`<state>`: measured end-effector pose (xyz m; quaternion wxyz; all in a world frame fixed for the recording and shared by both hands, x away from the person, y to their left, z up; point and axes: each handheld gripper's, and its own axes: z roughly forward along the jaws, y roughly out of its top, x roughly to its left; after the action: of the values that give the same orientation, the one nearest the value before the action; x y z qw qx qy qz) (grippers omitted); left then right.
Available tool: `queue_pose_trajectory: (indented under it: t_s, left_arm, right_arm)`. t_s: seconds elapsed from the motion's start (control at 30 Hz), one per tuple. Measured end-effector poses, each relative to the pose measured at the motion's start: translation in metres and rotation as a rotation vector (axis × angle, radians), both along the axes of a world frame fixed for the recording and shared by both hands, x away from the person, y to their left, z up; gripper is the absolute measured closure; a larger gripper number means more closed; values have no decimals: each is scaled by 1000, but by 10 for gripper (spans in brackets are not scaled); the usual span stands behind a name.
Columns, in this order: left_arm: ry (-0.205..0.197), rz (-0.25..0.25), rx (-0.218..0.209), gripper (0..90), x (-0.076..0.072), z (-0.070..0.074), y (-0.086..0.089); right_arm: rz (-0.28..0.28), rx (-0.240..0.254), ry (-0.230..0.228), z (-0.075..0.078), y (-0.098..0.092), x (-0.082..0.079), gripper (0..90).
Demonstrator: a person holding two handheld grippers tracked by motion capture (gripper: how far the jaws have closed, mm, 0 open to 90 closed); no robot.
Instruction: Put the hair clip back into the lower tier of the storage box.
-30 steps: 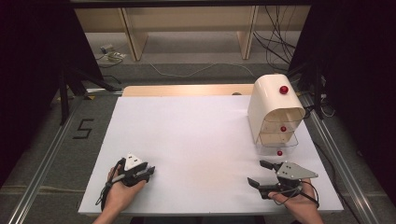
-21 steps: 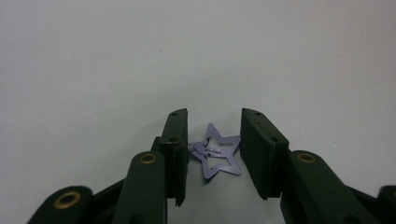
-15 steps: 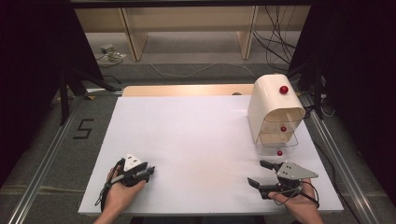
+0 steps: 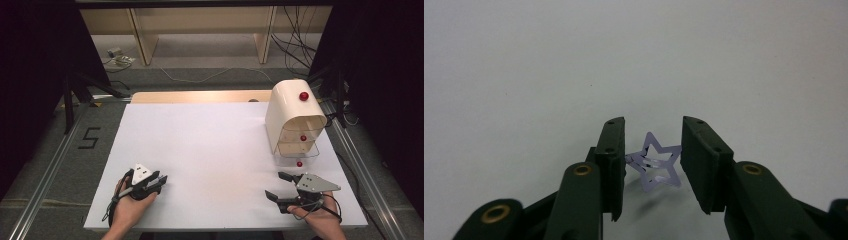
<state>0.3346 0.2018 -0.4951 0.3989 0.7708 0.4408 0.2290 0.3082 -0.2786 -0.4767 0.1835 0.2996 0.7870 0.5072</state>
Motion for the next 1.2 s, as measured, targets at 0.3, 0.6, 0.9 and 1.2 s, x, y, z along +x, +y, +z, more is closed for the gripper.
queue_pose_trajectory:
  t_s: [0.3, 0.6, 0.9, 1.2]
  left_arm:
    - [-33, -12, -23, 626, -1, 5, -2]
    - [-66, -31, -59, 627, -3, 14, -9]
    - [-109, -69, -68, 627, -2, 24, -25]
    - [-132, -99, -66, 627, 0, 30, -37]
  right_arm:
    - [2, -2, -6, 0, 0, 0, 204]
    - [3, -3, -2, 0, 1, 0, 204]
    - [3, -2, 3, 0, 0, 0, 204]
    - [5, -1, 3, 0, 0, 0, 204]
